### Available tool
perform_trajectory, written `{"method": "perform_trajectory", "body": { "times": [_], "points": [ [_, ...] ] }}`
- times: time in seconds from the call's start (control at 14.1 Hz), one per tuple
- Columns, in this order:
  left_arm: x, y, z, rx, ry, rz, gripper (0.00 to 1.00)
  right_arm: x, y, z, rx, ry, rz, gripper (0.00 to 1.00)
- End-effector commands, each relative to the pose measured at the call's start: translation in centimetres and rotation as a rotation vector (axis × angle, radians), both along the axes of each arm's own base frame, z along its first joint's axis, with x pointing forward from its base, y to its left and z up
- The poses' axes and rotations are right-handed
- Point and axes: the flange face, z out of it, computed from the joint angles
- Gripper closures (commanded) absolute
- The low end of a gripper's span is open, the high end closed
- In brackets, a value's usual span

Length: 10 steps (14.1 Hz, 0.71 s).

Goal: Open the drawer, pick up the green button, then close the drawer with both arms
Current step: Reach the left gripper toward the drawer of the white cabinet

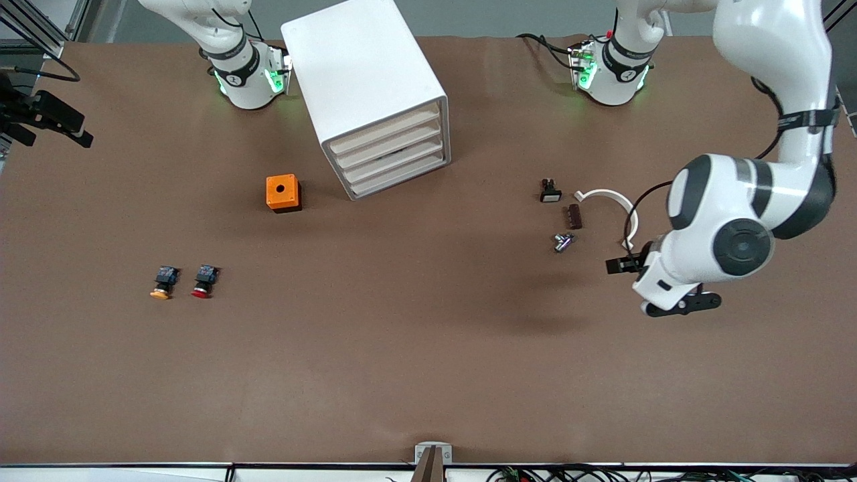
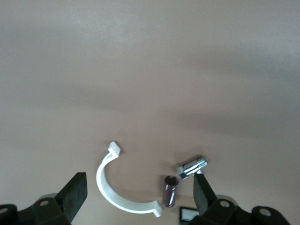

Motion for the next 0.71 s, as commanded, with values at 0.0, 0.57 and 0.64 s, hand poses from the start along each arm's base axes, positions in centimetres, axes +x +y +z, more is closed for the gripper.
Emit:
{"method": "perform_trajectory", "body": {
  "times": [0.0,0.57,0.64],
  "points": [
    [0.1,-2.2,0.0,0.033,-0.017,0.066,0.0,-0.3,-0.1,0.6,0.005,-0.005,0.002,0.0],
    [-1.9,-11.1,-1.9,-0.068,0.163,0.497,0.0,3.0,-1.4,-4.9,0.017,0.104,-0.015,0.0],
    [-1.8,-12.1,-1.8,-0.08,0.178,0.546,0.0,3.4,-1.7,-5.3,0.013,0.108,-0.019,0.0]
  ]
}}
